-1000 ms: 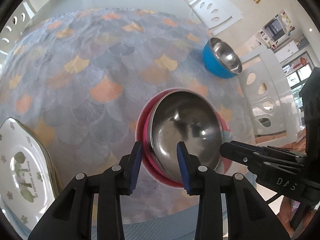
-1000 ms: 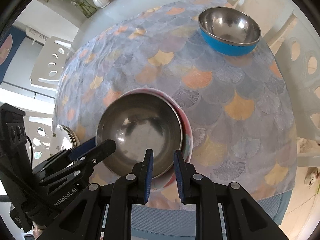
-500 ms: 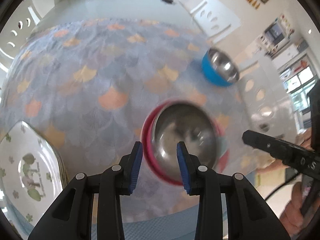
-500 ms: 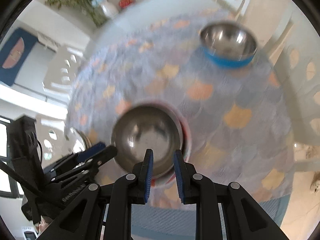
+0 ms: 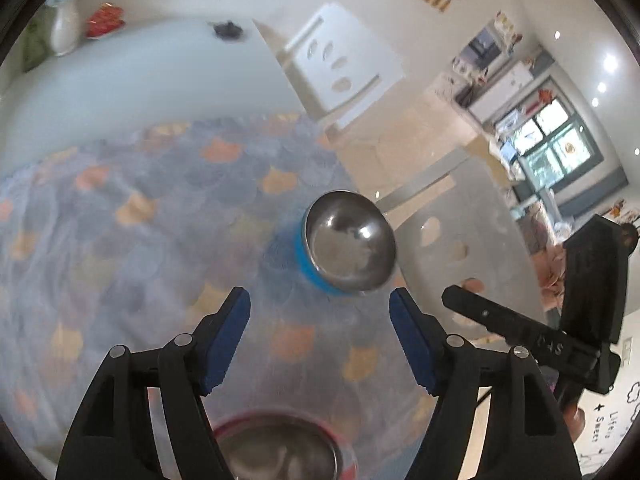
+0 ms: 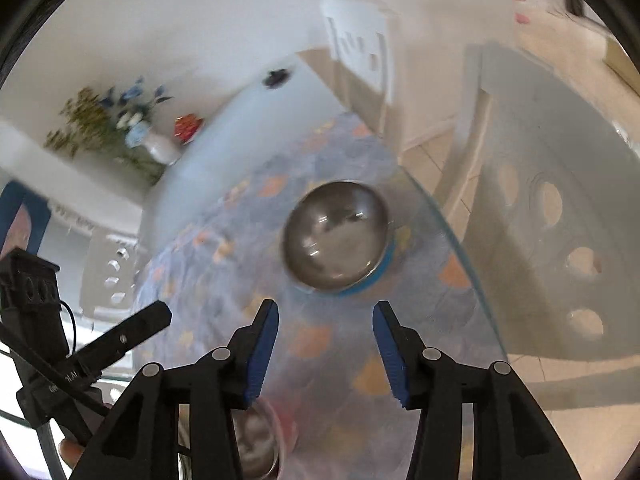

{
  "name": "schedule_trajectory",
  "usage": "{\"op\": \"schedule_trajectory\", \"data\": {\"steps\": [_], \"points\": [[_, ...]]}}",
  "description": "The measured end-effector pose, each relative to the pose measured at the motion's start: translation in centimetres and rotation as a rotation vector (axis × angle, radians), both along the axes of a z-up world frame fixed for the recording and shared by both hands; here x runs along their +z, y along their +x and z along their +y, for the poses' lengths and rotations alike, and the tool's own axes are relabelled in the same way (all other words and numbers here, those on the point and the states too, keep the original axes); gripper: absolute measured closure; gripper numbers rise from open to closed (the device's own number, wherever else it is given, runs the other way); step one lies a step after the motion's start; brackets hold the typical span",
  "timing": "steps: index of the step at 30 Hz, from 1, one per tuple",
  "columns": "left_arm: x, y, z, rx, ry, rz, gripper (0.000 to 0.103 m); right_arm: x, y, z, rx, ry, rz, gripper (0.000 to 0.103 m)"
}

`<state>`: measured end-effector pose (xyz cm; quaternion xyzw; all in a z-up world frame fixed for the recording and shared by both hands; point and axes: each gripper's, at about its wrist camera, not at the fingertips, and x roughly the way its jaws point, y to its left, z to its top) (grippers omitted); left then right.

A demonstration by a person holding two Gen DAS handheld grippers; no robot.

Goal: Organize plates and bowls
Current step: 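Open both grippers and move to the blue-sided steel bowl, then close both grippers on the rim of the blue-sided steel bowl, then carry the blue bowl over the nested bowls and lower it inside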

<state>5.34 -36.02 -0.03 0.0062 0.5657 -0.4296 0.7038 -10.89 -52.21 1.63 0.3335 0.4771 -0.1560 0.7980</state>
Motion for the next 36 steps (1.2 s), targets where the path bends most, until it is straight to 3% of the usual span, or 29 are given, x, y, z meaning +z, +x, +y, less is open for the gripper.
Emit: {"op": "schedule_trajectory", "data": {"steps": [3,5,10,18,22,24,30,36], "points": [[-2.5,1.4,-2.7,-0.023,0.033,0.041,0.037,-2.1,1.3,-1.6,-0.016,0.014,0.037,0.056],[-4.7,2.5,-4.3,-0.032,0.04,0.104,0.047,-3.5,2.3,-2.3,-0.015,0.02,0.059,0.056],[-8.7,3.7,-5.9,-0.038,0.067,0.212,0.058,-6.8,4.4,-3.2,-0.007,0.011,0.121,0.056],[-12.0,3.6,-7.5,-0.074,0.087,0.255,0.071,-11.1,6.1,-4.8,-0.011,0.029,0.181,0.065],[-12.0,3.4,-8.4,-0.103,0.082,0.242,0.082,-11.9,6.4,-4.8,0.001,0.041,0.178,0.075],[-11.7,3.0,-8.7,-0.113,0.088,0.206,0.082,-12.0,6.5,-4.6,0.006,0.037,0.18,0.08],[-9.5,2.3,-7.7,-0.121,0.08,0.145,0.082,-11.0,6.3,-3.5,0.014,-0.002,0.176,0.08],[-6.1,1.8,-5.6,-0.089,0.04,0.101,0.082,-7.7,5.7,-1.9,0.028,-0.024,0.138,0.08]]}}
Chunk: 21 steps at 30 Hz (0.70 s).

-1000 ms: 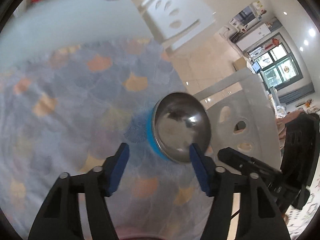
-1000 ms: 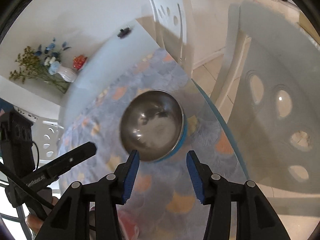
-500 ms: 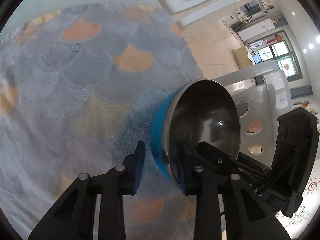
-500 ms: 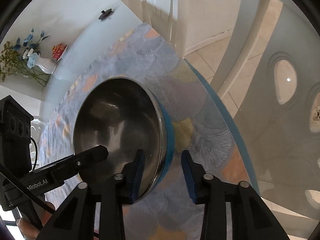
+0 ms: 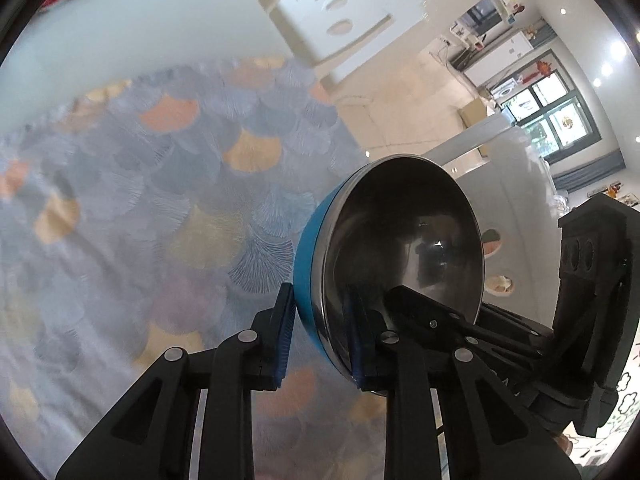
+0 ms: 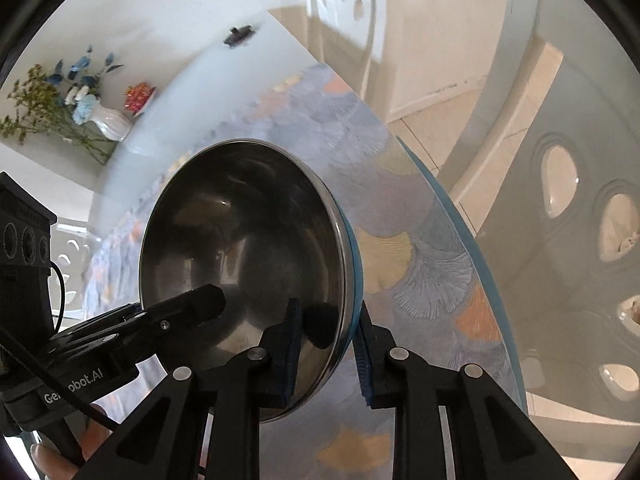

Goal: Organize plates and bowls
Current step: 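Carry the blue bowl over the nested bowls and lower it inside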

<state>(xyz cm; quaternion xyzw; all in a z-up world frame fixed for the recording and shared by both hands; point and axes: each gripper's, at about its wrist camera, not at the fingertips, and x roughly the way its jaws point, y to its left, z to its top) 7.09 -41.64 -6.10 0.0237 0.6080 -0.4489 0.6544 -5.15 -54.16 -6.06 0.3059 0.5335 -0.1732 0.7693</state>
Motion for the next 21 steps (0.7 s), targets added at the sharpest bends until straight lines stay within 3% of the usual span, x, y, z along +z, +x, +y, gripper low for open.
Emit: {"op": "schedule_trajectory", "data": {"steps": [12,16,21], "points": [[9.1,-4.0,9.7,0.17,-0.104,-0.095,0.082,9.3,-1.5,7.1,0.104,-0.043,-0.096,0.079],[9.8,-5.6,13.5,0.235,-0.119,-0.086,0.082,11.6,-2.0,10.8,0.18,-0.071,-0.11,0.079],[8.5,-7.7,17.0,0.291,-0.086,-0.062,0.082,11.1,-2.8,14.6,0.275,-0.059,-0.068,0.078]]}}
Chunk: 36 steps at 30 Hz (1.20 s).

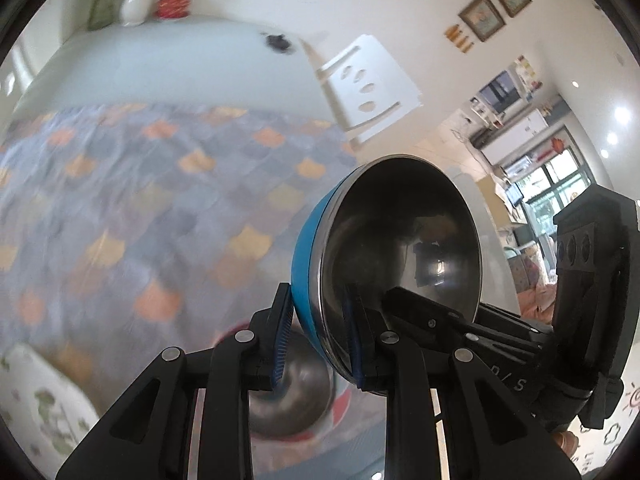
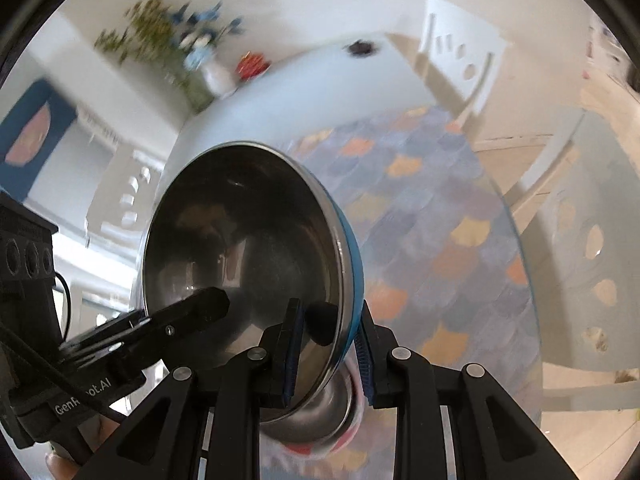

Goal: Organize plates and bowls
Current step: 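Carry the blue bowl over the nested bowls and lower it inside, then regrip the rims of the nested bowl stack with both grippers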

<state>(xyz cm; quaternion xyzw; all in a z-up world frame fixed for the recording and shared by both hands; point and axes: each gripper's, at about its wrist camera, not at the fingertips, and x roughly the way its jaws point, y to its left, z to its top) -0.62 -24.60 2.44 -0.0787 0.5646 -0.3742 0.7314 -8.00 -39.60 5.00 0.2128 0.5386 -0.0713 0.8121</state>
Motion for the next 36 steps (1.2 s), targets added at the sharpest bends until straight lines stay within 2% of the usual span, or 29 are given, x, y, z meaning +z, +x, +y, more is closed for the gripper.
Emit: {"op": "schedule_trajectory", "data": {"steps": [8,12,15,21,24,29,36], "points": [[-4.8,-2.9,2.8,0.036,0.084,0.097,0.082,-5.3,-2.5,3.5,0.073,0.08,0.163,0.077],[-6.5,-4.5,2.8,0.016,0.151,0.09,0.082,-7.7,-3.1,3.8,0.081,0.088,0.224,0.077],[-7.4,-5.1,2.5,0.007,0.171,0.093,0.082,-8.9,-3.4,3.9,0.082,0.079,0.253,0.077],[-7.9,-5.6,2.6,-0.001,0.189,0.098,0.082,-9.9,-3.6,4.0,0.078,0.088,0.275,0.077],[-7.4,-5.7,3.0,0.008,0.196,0.093,0.078,-9.6,-3.7,3.8,0.081,0.089,0.267,0.077],[-6.7,-5.8,4.4,0.035,0.24,0.041,0.075,-9.2,-4.2,4.0,0.086,0.08,0.259,0.078],[-8.9,-6.0,5.7,0.058,0.226,0.132,0.074,-8.5,-5.0,4.3,0.097,0.074,0.243,0.078]]}}
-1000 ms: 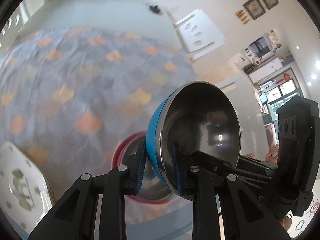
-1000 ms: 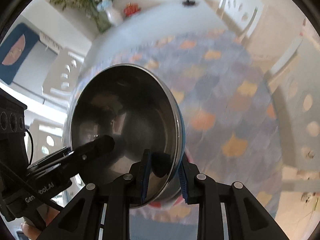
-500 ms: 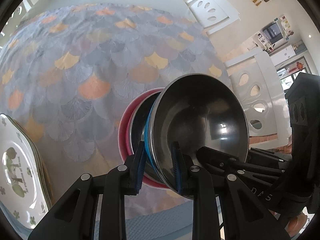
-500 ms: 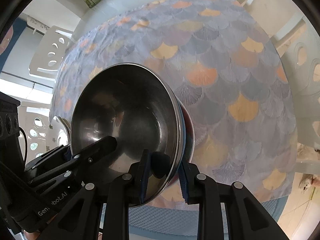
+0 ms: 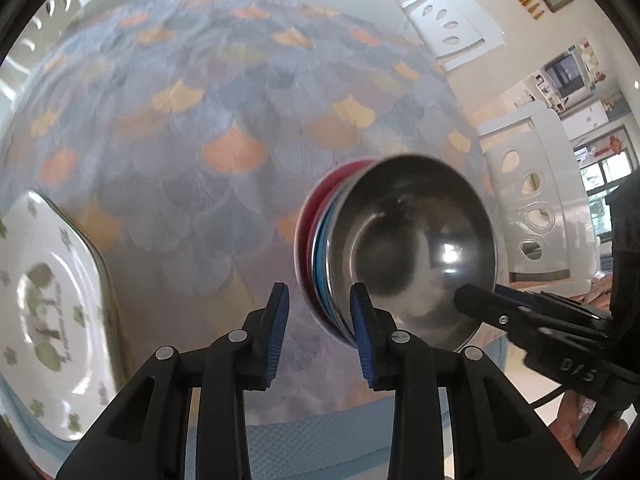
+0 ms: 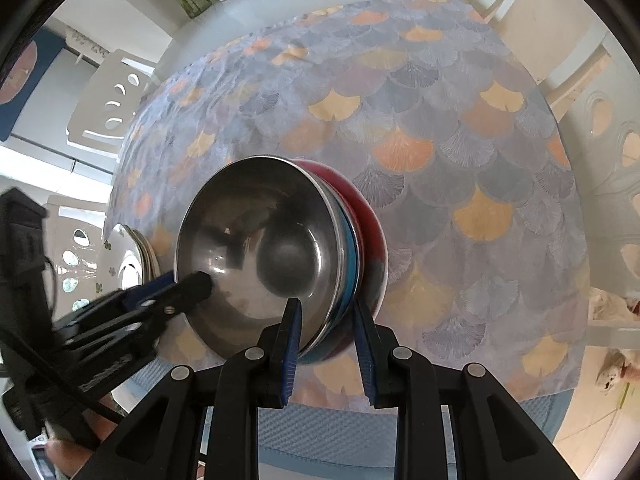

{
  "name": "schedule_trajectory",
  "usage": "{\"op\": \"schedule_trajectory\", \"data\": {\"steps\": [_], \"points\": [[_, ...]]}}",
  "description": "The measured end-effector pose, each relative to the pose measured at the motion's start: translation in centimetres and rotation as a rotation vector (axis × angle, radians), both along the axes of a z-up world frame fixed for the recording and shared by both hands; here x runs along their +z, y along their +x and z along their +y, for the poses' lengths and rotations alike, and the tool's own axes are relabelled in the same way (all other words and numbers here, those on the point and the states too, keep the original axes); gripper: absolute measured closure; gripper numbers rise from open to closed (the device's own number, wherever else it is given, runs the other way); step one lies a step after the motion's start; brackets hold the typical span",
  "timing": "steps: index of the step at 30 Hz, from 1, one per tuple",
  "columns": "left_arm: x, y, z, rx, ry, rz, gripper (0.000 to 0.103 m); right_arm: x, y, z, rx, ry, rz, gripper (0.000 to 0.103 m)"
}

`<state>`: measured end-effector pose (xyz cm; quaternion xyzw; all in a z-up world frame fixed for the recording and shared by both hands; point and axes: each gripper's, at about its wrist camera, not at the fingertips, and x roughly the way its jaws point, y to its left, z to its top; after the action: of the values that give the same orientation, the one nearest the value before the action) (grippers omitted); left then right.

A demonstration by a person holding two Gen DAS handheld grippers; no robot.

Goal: Organize plates and bowls
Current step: 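Regrip the rims of the nested bowl stack with both grippers, then lift the nested bowls and carry them over the plate stack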

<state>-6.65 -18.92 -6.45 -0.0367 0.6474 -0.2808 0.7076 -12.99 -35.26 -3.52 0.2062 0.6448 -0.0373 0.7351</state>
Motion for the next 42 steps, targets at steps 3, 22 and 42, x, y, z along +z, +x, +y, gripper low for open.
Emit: {"op": "schedule_trajectory", "data": {"steps": [3,22,42], "points": [[0.1,-0.4,0.3,0.006,-0.031,0.01,0.074,0.5,-0.5,-0.4,-0.012,0.01,-0.015,0.078],[-0.3,0.9,1.5,0.116,-0.173,0.101,0.04,1.4,-1.5,-4.5,-0.141,0.196,-0.107,0.052],[-5.5,2.0,1.4,0.198,-0.224,0.216,0.058,-4.5,1.5,-2.6,-0.061,0.137,-0.049,0.056]]}}
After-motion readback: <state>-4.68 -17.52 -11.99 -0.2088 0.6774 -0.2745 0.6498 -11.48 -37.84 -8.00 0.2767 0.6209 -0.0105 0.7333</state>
